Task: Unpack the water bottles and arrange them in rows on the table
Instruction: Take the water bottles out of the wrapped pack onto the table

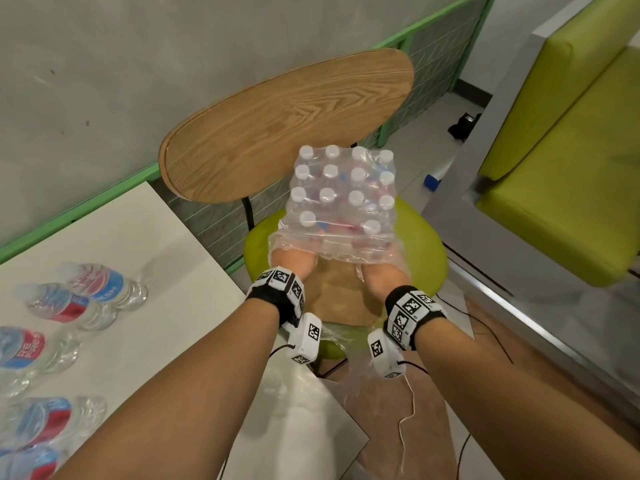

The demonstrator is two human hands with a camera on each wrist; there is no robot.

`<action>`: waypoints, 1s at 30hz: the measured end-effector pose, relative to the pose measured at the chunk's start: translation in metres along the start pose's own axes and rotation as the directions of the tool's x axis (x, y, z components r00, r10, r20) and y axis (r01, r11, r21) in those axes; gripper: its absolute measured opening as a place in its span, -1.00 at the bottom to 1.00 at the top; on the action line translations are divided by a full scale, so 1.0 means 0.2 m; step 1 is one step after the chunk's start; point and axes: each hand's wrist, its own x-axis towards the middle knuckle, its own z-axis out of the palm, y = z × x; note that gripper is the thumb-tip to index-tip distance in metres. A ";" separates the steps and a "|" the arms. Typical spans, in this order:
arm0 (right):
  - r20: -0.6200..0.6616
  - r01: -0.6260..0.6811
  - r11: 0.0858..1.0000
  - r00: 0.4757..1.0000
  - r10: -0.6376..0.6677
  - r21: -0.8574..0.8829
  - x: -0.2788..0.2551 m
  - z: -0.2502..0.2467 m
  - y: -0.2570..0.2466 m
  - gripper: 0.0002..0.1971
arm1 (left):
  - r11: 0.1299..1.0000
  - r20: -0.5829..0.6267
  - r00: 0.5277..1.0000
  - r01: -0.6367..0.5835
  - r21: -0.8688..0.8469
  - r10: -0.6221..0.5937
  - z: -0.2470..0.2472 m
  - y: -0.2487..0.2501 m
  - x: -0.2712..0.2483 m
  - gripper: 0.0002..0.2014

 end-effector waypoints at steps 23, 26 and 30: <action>-0.097 0.357 0.888 0.934 -0.344 0.289 -0.34 0.07 0.01 -0.62 | 0.867 0.053 0.935 -0.302 -0.396 0.350 -0.10 -0.44 -0.80 -0.41; 0.028 0.382 0.876 0.913 -0.408 0.295 -0.44 0.06 -0.07 -0.62 | 0.860 0.004 0.957 -0.259 -0.440 0.290 -0.17 -0.60 -0.96 -0.42; 0.108 0.432 0.871 0.879 -0.464 0.234 -0.55 0.11 -0.27 -0.65 | 0.844 -0.111 0.984 -0.178 -0.506 0.141 -0.24 -0.84 -1.21 -0.43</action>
